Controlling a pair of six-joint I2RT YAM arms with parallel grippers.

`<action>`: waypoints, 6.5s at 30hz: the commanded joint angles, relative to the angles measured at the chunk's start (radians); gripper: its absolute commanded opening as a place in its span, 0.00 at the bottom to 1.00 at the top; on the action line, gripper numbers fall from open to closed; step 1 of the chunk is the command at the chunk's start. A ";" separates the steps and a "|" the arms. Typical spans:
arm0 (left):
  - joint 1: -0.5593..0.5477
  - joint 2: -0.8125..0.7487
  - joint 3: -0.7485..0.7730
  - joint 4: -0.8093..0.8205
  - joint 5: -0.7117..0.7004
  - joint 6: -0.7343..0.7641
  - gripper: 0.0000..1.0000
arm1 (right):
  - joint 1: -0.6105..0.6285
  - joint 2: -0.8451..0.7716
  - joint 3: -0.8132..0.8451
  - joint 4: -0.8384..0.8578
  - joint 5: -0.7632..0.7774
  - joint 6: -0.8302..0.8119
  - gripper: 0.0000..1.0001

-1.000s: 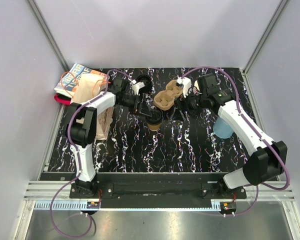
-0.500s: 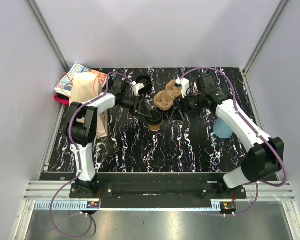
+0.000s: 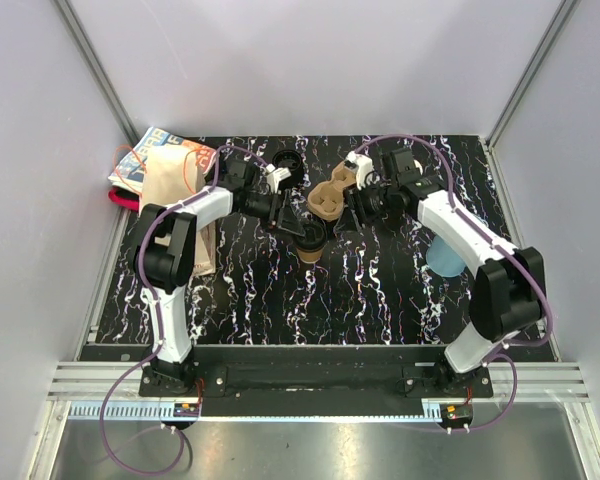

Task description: Pack the takeout coffee

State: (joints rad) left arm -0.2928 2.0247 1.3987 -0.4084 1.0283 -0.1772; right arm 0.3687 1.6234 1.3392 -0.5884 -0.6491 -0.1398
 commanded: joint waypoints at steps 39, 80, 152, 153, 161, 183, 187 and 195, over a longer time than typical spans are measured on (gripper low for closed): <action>-0.092 0.062 0.043 -0.113 -0.172 0.100 0.46 | -0.051 0.280 -0.029 0.164 -0.097 0.187 0.25; -0.146 0.039 0.079 -0.179 -0.341 0.154 0.37 | -0.059 0.027 -0.012 0.059 -0.084 0.114 0.52; -0.147 0.031 0.080 -0.184 -0.349 0.154 0.36 | -0.033 0.122 -0.083 0.085 -0.081 0.151 0.35; -0.146 0.031 0.079 -0.184 -0.349 0.154 0.36 | -0.034 0.119 -0.087 0.085 -0.080 0.144 0.34; -0.146 0.034 0.080 -0.184 -0.349 0.153 0.35 | -0.044 0.102 -0.117 0.085 -0.096 0.144 0.34; -0.147 0.035 0.080 -0.184 -0.352 0.154 0.35 | -0.025 0.170 -0.107 0.099 0.014 0.135 0.32; -0.147 0.039 0.080 -0.184 -0.356 0.154 0.35 | 0.009 0.194 -0.086 0.073 0.094 0.134 0.32; -0.151 0.028 0.072 -0.187 -0.375 0.162 0.34 | 0.053 0.289 0.007 -0.014 0.221 0.131 0.30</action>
State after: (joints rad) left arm -0.4232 2.0148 1.5040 -0.5533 0.8608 -0.1017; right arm 0.3721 1.8103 1.3090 -0.6224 -0.6338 0.0139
